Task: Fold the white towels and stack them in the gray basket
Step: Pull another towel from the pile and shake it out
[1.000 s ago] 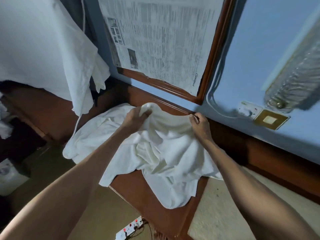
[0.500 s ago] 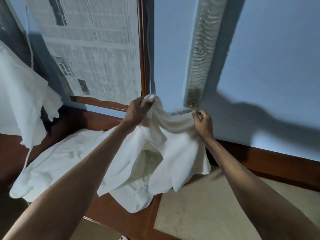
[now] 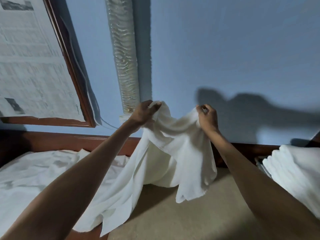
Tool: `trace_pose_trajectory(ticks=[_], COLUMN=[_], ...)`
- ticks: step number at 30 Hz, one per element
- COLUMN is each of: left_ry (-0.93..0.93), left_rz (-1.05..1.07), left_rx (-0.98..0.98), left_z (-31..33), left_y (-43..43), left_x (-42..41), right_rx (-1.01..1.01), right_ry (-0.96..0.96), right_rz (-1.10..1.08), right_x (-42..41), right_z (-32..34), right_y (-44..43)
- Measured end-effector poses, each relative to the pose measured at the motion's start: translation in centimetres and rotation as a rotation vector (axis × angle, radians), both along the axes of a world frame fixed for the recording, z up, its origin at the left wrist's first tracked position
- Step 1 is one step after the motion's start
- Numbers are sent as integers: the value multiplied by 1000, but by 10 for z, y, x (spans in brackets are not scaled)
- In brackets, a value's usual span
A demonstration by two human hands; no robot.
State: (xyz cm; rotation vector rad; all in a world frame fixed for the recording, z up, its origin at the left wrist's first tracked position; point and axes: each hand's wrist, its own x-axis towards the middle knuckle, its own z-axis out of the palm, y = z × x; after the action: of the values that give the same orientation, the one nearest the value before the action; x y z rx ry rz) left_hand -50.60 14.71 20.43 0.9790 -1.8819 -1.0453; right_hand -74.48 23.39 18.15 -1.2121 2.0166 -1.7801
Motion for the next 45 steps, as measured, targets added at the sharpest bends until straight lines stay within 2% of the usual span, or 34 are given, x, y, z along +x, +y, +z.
trace_pose_trajectory(ticks=[5, 8, 11, 13, 17, 20, 23, 25, 26, 28, 29, 32, 35, 38, 43, 45], left_ry=[-2, -53, -110, -227, -465, -603, -573, -499, -493, -634, -690, -617, -717, -787, -911, -951], left_rz=[-50, -101, -130, -179, -316, -348, -222, -30, 64, 159, 162, 30, -198, -262, -313, -330], left_rx=[180, 271, 456, 536, 743, 869, 941, 860, 752, 459, 339, 254, 220, 190, 9, -4], left_z=[-1, -13, -40, -66, -122, -163, -197, -222, -234, -258, -270, -296, -331, -363, -388, -390], left_y=[23, 31, 39, 44, 51, 53, 49, 44, 41, 37, 41, 69, 94, 102, 95, 91], left_x=[-84, -126, -154, -166, -177, -176, -173, -176, -176, -177, -177, -179, -181, -182, -197, -202], right_rx=[173, 393, 673, 803, 1100, 1158, 1084, 1008, 1002, 983, 952, 980, 1136, 1163, 1090, 1039], right_ry=[52, 107, 133, 64, -198, -303, -134, 50, 179, 358, 341, 223, 147, 257, 465, 521], right_rz=[28, 129, 291, 386, 585, 618, 498, 294, 212, 152, 186, 439, 612, 583, 486, 471], right_x=[-98, -149, -191, -215, -239, -242, -249, -249, -247, -237, -231, -207, -175, -146, -125, -128], right_z=[0, -7, -32, -60, -110, -146, -194, -219, -231, -254, -266, -306, -339, -380, -418, -424], right_y=[24, 39, 61, 76, 102, 110, 97, 90, 87, 85, 84, 89, 105, 116, 125, 127])
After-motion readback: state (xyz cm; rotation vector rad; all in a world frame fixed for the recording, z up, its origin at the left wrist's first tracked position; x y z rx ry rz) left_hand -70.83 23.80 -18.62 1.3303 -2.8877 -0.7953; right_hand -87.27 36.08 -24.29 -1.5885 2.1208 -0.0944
